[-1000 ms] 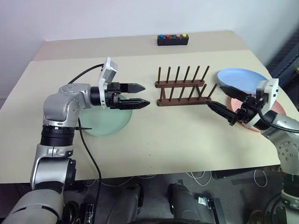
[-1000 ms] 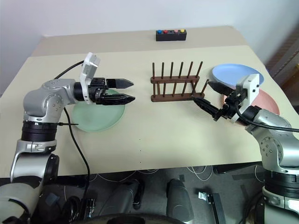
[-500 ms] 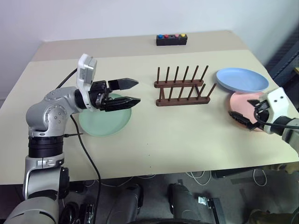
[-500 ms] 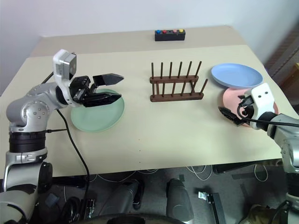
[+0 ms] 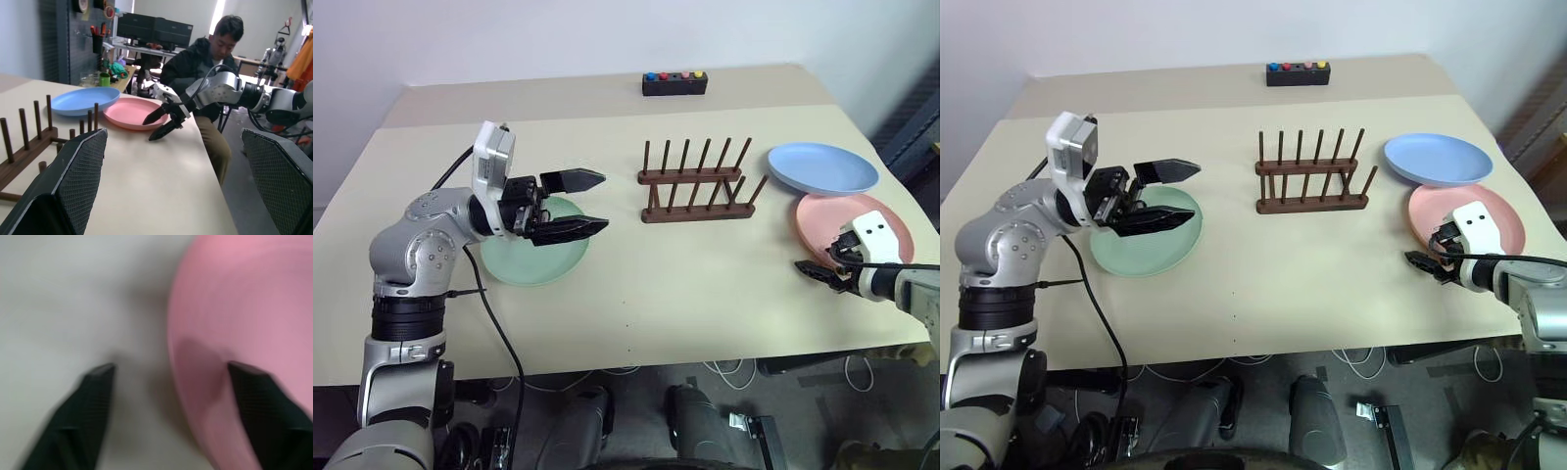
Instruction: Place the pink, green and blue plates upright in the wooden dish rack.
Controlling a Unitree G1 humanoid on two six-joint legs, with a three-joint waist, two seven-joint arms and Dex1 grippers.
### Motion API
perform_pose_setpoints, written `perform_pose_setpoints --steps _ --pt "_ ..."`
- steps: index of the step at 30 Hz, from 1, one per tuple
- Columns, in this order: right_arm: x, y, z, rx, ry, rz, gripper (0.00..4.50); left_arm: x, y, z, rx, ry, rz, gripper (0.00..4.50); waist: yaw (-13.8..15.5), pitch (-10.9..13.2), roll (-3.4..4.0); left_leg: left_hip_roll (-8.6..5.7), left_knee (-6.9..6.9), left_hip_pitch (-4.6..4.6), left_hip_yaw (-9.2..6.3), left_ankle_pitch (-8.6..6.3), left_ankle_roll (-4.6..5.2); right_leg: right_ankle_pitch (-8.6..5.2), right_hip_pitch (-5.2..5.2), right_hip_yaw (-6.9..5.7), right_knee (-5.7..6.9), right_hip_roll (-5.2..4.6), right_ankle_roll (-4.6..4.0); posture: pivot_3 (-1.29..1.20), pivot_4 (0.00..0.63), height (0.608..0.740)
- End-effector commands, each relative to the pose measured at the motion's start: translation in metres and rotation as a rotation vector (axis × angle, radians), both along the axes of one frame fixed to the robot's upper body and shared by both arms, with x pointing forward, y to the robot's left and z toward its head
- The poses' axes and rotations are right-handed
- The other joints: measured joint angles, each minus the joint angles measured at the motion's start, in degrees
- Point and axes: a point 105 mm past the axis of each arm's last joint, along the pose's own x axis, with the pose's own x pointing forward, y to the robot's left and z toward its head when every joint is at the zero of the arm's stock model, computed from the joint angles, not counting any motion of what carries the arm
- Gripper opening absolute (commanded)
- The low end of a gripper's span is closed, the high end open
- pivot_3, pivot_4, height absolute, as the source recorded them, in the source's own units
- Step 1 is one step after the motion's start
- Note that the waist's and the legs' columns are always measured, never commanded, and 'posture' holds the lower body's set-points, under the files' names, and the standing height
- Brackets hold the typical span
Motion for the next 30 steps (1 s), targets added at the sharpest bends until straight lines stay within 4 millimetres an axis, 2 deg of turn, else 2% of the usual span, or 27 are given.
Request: perform_pose_setpoints --steps 1,4,5,10,19,23,27,30 --pt "0.0 -0.003 0.008 -0.016 -0.005 -0.001 1.74 -0.004 -0.002 0.006 -0.001 -0.046 -0.007 4.5 -0.03 0.0 -0.01 0.0 0.0 0.0 0.0 0.0 0.0 0.0 0.0 0.0 0.0 0.01 0.0 0.0 0.15 0.74" --pt "0.0 -0.004 0.012 -0.018 -0.015 -0.005 0.22 -0.004 -0.003 0.004 0.001 -0.046 -0.006 4.5 -0.11 0.0 -0.01 0.02 0.0 0.01 0.0 0.0 0.0 0.0 0.0 0.0 0.0 0.01 0.0 0.0 0.15 0.74" --pt "0.0 -0.005 0.013 -0.028 -0.014 -0.007 0.05 -0.004 -0.003 0.004 0.0 -0.043 -0.007 4.5 -0.08 -0.01 -0.01 0.02 0.0 0.01 0.0 0.0 0.0 0.0 0.0 0.0 0.0 0.01 0.0 0.0 0.15 0.74" --pt "-0.008 -0.007 0.022 -0.055 -0.009 0.01 0.05 -0.003 -0.006 0.003 0.0 -0.04 -0.011 4.5 0.44 -0.01 -0.02 -0.01 0.02 0.01 -0.02 0.0 0.0 0.0 0.06 -0.03 -0.06 -0.01 0.0 0.0 0.15 0.74" --pt "-0.05 0.032 0.046 0.002 0.112 0.213 0.05 -0.001 -0.008 0.001 0.0 -0.038 -0.017 4.5 0.29 -0.01 -0.02 0.01 0.0 0.01 -0.03 -0.03 0.05 0.0 0.06 -0.03 -0.06 0.0 0.01 0.0 0.15 0.74" --pt "-0.066 0.054 0.063 0.061 0.14 0.32 0.05 0.002 -0.008 0.002 -0.003 -0.041 -0.015 4.5 0.14 0.0 -0.02 0.02 0.0 0.0 -0.02 -0.04 0.07 -0.01 0.06 -0.04 -0.07 -0.01 0.01 0.0 0.15 0.74" --pt "-0.069 0.076 0.104 0.239 0.034 0.415 0.05 0.003 -0.008 0.002 -0.006 -0.042 -0.012 4.5 0.01 0.0 -0.02 0.02 0.0 0.0 0.0 -0.05 0.09 0.0 0.06 -0.03 -0.08 -0.03 0.01 0.0 0.15 0.74" --pt "-0.064 0.08 0.137 0.353 -0.087 0.44 0.05 0.004 -0.009 0.002 -0.009 -0.045 -0.009 4.5 0.13 0.01 -0.03 0.04 -0.01 -0.01 -0.02 -0.06 0.1 -0.01 0.06 -0.06 -0.09 -0.03 0.0 0.0 0.15 0.74"
